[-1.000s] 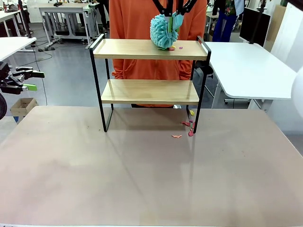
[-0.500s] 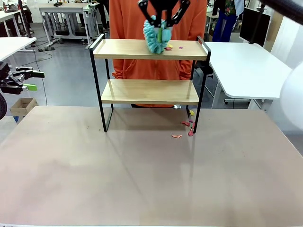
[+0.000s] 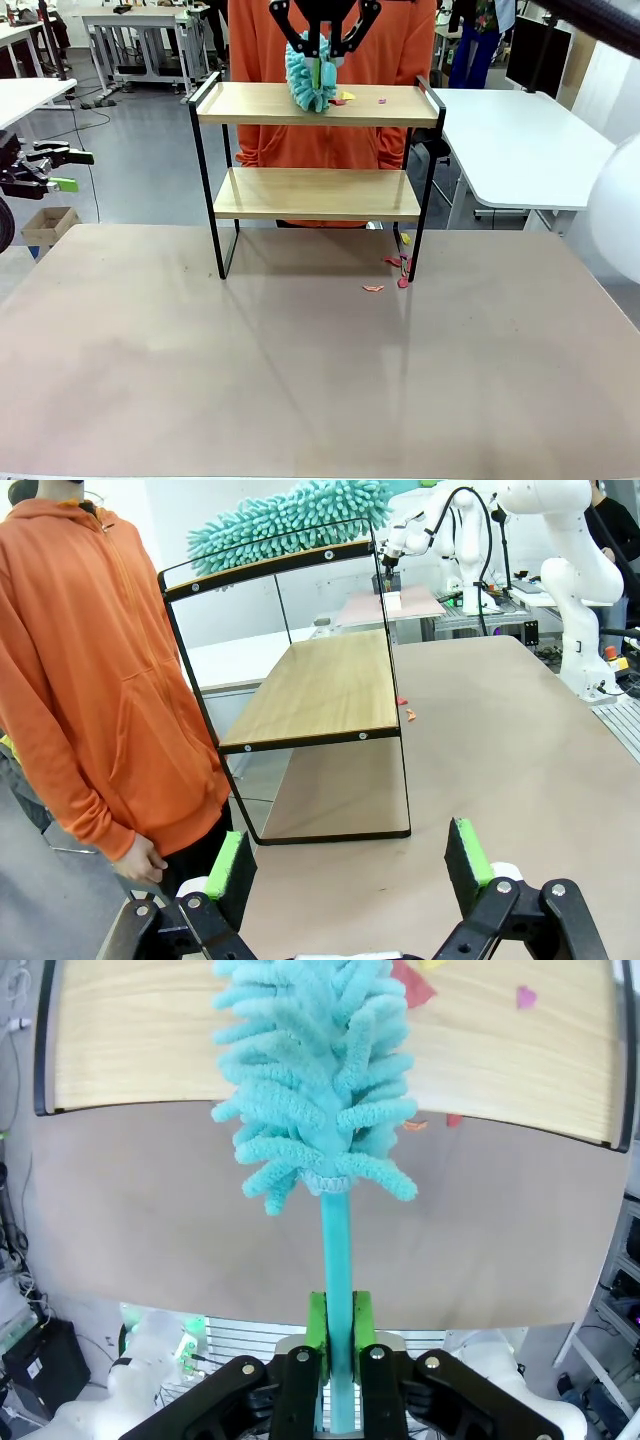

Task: Clean the shelf.
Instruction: Clean the specific section of the Shelf indicated by the human with the Duster.

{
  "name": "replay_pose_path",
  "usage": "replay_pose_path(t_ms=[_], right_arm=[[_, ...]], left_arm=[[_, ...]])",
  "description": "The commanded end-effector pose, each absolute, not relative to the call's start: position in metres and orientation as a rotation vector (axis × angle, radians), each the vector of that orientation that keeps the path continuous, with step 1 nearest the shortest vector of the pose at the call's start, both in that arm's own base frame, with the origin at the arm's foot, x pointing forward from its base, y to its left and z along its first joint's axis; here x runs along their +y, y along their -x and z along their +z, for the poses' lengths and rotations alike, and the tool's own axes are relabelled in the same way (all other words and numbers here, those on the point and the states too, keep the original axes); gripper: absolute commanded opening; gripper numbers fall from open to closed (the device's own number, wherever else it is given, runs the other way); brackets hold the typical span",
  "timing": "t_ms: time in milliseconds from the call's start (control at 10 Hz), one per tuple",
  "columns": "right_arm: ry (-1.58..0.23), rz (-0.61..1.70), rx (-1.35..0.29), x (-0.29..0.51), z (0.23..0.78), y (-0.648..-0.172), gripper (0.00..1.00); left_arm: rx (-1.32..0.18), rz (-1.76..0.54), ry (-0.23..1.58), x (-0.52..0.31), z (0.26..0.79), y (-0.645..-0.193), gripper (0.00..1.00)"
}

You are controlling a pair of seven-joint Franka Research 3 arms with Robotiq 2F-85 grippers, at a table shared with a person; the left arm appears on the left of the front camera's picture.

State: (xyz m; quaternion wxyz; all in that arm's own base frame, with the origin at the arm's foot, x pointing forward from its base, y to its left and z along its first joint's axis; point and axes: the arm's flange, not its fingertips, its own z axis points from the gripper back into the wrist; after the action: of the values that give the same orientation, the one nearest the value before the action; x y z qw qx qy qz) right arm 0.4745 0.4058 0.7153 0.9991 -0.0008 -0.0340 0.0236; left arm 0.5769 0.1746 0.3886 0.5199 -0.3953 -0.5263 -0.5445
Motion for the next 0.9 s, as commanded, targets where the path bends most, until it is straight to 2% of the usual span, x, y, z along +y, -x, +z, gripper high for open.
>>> replay_pose_path(t_ms=[0,400,600,700,800], right_arm=[[-0.034,0.003,-0.103,0.343,0.631,-0.400,0.13],[-0.100,0.004,-0.142,0.344,0.583,-0.379,0.13],[-0.125,-0.033,-0.144,0.346,0.577,-0.376,0.13],[-0.055,0.029,-0.116,0.432,0.702,-0.485,0.13],[-0.055,0.029,-0.116,0.432,0.702,-0.485,0.13]], left_arm=[[-1.268,-1.307,0.948,0.175,0.392,-0.574,1.00],[-1.268,-1.307,0.948,0.175,0.392,-0.574,1.00],[-1.268,-1.307,0.948,0.175,0.392,-0.574,1.00],[-1.268,-1.307,0.948,0.175,0.392,-0.574,1.00],[-1.268,-1.307,0.948,0.175,0.392,-0.574,1.00]])
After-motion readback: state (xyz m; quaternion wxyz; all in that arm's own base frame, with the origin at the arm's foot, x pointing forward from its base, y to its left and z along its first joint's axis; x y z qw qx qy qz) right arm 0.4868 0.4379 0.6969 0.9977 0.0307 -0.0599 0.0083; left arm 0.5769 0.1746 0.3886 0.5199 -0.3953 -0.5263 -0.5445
